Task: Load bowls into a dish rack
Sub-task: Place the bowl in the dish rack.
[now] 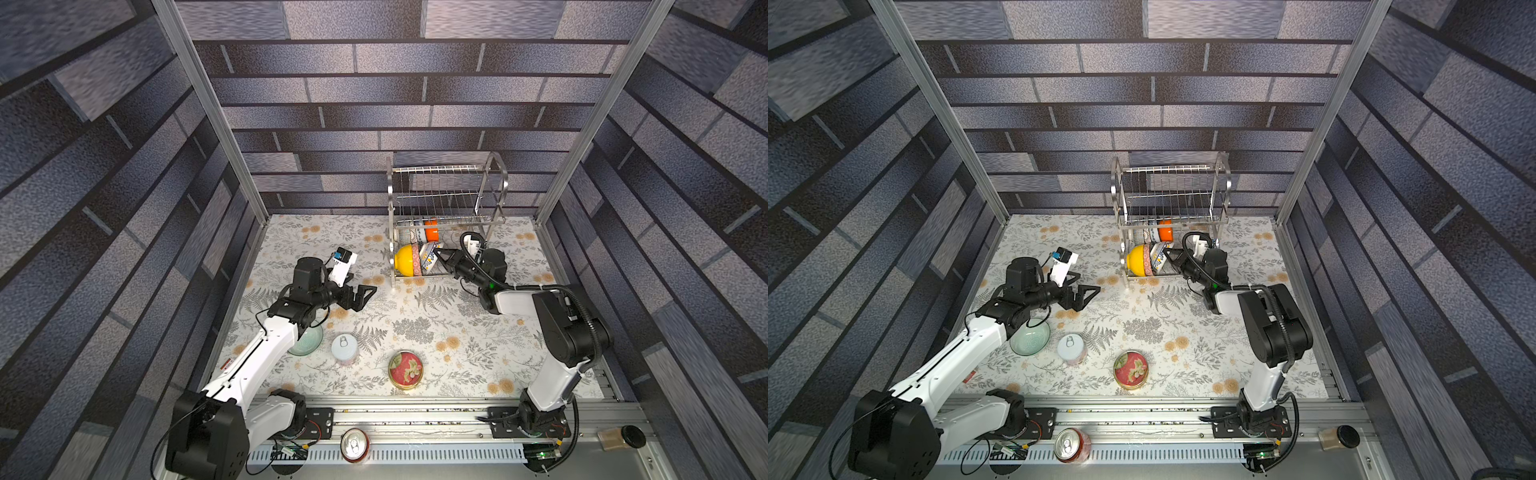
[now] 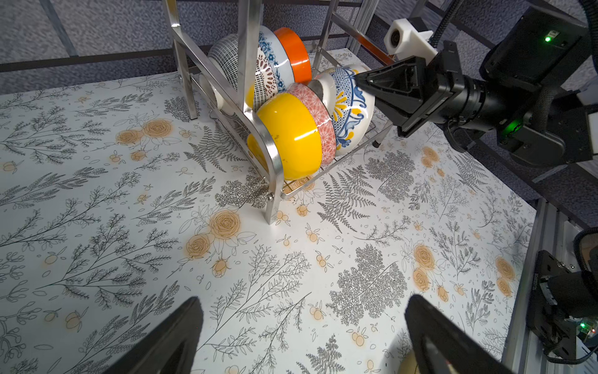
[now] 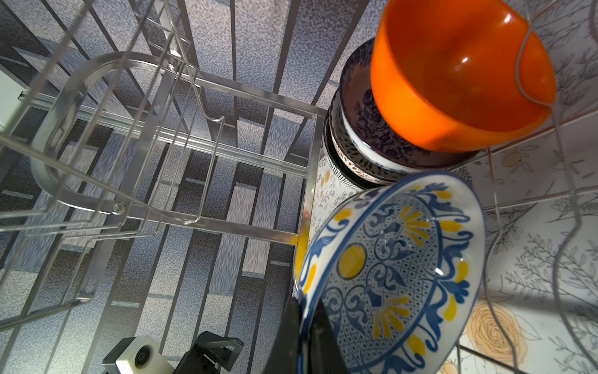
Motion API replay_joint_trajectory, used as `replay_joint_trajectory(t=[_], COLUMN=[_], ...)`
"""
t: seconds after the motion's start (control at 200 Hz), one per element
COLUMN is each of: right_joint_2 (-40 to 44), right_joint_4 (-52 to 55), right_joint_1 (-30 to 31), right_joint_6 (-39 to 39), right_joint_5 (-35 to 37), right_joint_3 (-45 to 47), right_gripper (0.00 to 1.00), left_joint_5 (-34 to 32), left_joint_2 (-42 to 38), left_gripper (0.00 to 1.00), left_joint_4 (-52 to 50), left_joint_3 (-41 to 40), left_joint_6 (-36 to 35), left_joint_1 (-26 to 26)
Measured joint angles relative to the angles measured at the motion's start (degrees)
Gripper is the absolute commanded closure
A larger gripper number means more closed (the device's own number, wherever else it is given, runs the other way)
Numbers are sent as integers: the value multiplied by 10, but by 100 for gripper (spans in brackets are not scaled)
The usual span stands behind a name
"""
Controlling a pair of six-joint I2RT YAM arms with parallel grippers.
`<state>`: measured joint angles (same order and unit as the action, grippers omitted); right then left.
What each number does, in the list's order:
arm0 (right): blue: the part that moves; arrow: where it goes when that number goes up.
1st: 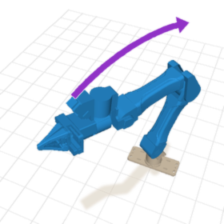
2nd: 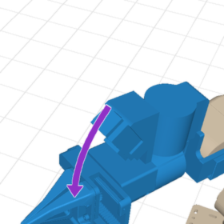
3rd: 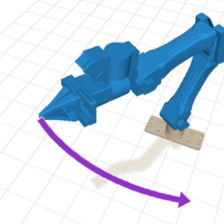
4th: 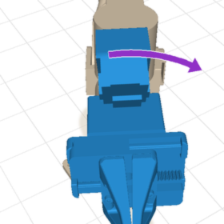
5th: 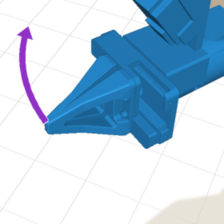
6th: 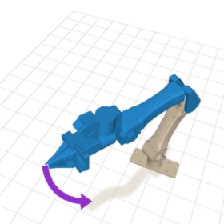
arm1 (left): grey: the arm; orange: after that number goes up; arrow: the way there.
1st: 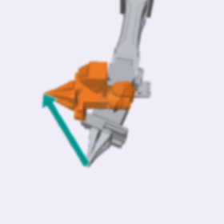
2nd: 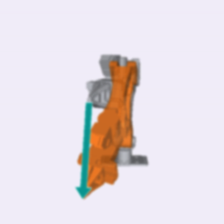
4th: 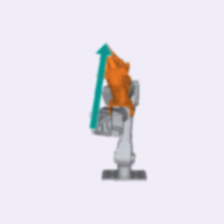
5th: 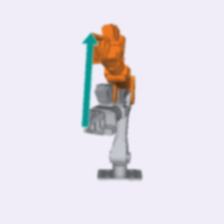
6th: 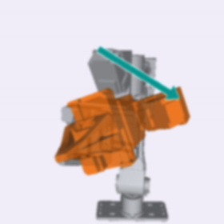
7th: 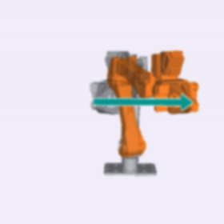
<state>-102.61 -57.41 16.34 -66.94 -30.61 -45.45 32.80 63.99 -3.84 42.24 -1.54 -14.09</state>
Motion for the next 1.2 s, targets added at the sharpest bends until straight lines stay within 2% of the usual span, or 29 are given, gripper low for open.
replay_joint_trajectory(t=[0.767,1.037,1.202], right_joint_2=[-66,-71,-71], right_joint_4=[-63,-57,-40], right_joint_1=[-11,-16,-16], right_joint_6=[-53,-48,-35], right_joint_5=[-54,-65,-71], right_joint_3=[-22,-31,-35], right_gripper=[95,91,85], left_joint_5=[-2,-7,-7], left_joint_2=[13,19,23], left_gripper=[0,0,0], left_joint_4=[0,0,-1], left_joint_3=[0,0,0], left_joint_6=[0,0,0], left_joint_1=[7,7,7])
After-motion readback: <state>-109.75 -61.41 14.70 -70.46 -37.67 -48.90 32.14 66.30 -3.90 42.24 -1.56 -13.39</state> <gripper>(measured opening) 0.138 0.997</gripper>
